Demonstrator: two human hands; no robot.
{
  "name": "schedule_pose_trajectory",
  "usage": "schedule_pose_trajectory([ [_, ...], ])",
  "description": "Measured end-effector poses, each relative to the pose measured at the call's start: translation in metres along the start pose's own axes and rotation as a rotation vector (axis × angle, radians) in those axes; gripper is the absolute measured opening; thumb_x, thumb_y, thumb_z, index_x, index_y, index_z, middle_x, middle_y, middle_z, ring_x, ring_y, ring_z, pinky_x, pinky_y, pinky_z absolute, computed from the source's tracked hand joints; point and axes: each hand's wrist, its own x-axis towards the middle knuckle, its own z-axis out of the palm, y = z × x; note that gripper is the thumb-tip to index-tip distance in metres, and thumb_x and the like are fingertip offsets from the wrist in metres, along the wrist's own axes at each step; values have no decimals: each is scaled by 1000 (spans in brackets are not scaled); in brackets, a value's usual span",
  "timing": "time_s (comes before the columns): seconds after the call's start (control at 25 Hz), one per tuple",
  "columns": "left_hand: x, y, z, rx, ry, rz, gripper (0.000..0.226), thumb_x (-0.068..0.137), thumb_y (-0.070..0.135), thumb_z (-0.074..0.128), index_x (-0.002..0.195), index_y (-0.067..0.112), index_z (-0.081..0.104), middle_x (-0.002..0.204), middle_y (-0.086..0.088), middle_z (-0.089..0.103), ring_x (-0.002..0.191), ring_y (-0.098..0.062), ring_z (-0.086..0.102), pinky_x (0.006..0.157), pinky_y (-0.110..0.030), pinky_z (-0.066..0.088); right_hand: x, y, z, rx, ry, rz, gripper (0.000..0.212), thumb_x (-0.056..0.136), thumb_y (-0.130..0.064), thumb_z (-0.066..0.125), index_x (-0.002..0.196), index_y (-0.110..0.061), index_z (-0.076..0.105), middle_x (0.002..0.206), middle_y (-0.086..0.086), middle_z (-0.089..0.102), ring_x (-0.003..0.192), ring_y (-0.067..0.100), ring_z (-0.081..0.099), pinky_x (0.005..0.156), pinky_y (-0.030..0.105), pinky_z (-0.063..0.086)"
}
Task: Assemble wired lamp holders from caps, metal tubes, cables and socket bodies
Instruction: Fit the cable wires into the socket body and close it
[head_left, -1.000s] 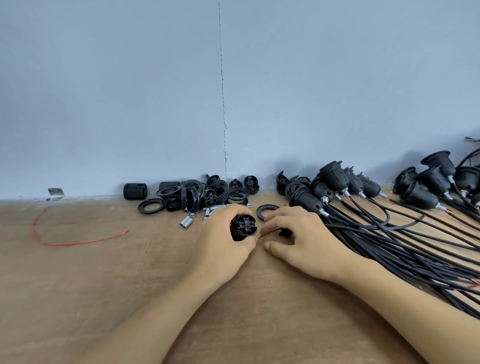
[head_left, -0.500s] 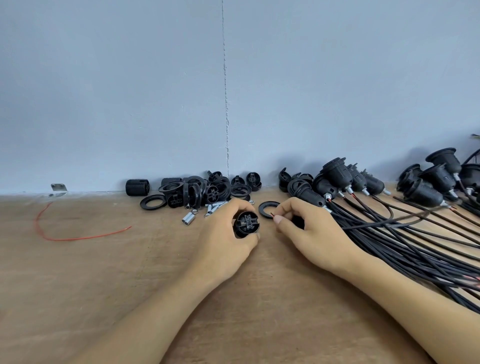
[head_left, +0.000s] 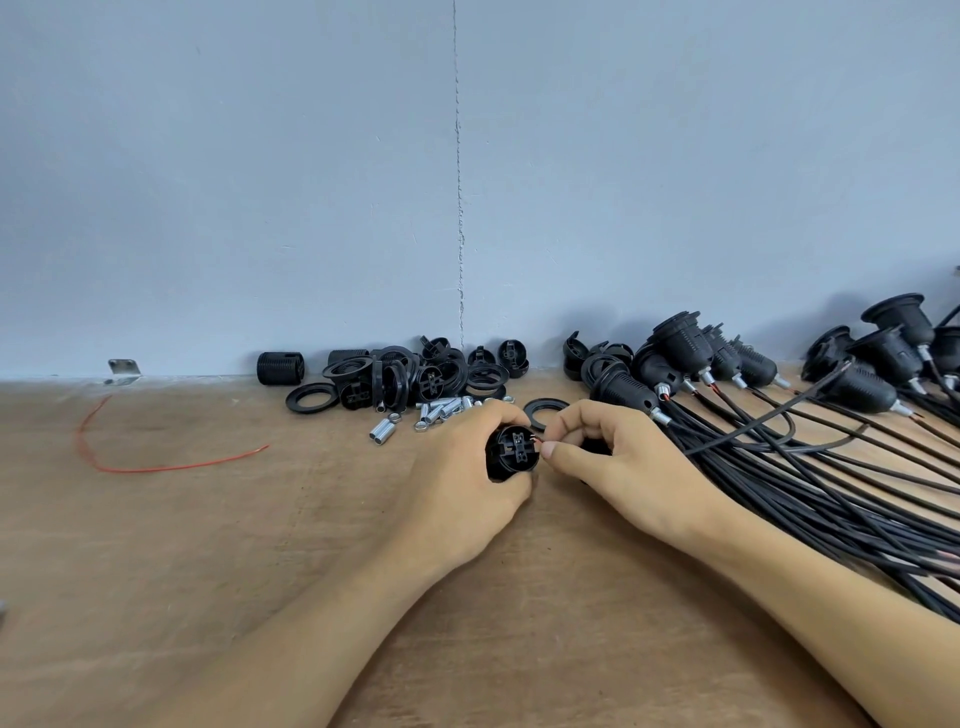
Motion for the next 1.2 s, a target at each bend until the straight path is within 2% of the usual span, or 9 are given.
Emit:
schedule_pose_trajectory([
  [0.2, 0, 0, 0, -1, -5, -1, 37, 76, 14, 77, 105, 35, 66, 95, 21, 67, 91, 2, 61, 79, -15, 48, 0, 0, -1, 5, -14, -5, 6, 89, -20, 71, 84, -22, 70, 71, -11, 67, 65, -1, 55, 68, 13, 42],
  [0.48, 0, 0, -1, -1, -5, -27, 37, 77, 17, 77, 104, 39, 65, 94, 25, 67, 92, 6, 60, 75, -6, 42, 1, 2, 0, 39, -14, -1, 7, 88, -15, 73, 85, -21, 70, 73, -8, 67, 68, 1, 57, 69, 13, 44],
  [0.72, 1, 0, -1, 6, -10, -26, 37, 77, 17, 78, 105, 38, 66, 95, 23, 67, 91, 5, 61, 75, -9, 44, 0, 2, 1, 8, -51, -15, 10, 84, -14, 76, 80, -23, 72, 72, -11, 67, 71, 2, 59, 76, 21, 46],
  [0.92, 1, 0, -1, 24, 1, -8, 37, 76, 17, 79, 106, 35, 67, 97, 22, 68, 93, 4, 61, 78, -10, 44, -1, -1, 3, -3, -7, -36, 14, 82, -14, 78, 77, -26, 73, 70, -17, 66, 68, -4, 58, 70, 8, 42],
  [1.08, 1, -1, -1, 65, 52, 30, 38, 74, 14, 79, 106, 32, 71, 97, 23, 66, 99, 8, 55, 81, -2, 36, -2, -4, 3, -27, 27, -35, 15, 80, -13, 78, 74, -27, 73, 73, -12, 70, 70, -1, 60, 70, 8, 44],
  [1.2, 1, -2, -1, 90, 72, 52, 37, 73, 13, 79, 105, 31, 73, 99, 19, 69, 97, 3, 53, 84, -1, 33, -4, -7, 3, -61, 46, -42, 14, 79, -14, 78, 74, -26, 73, 76, -5, 71, 71, 5, 62, 70, 10, 45],
])
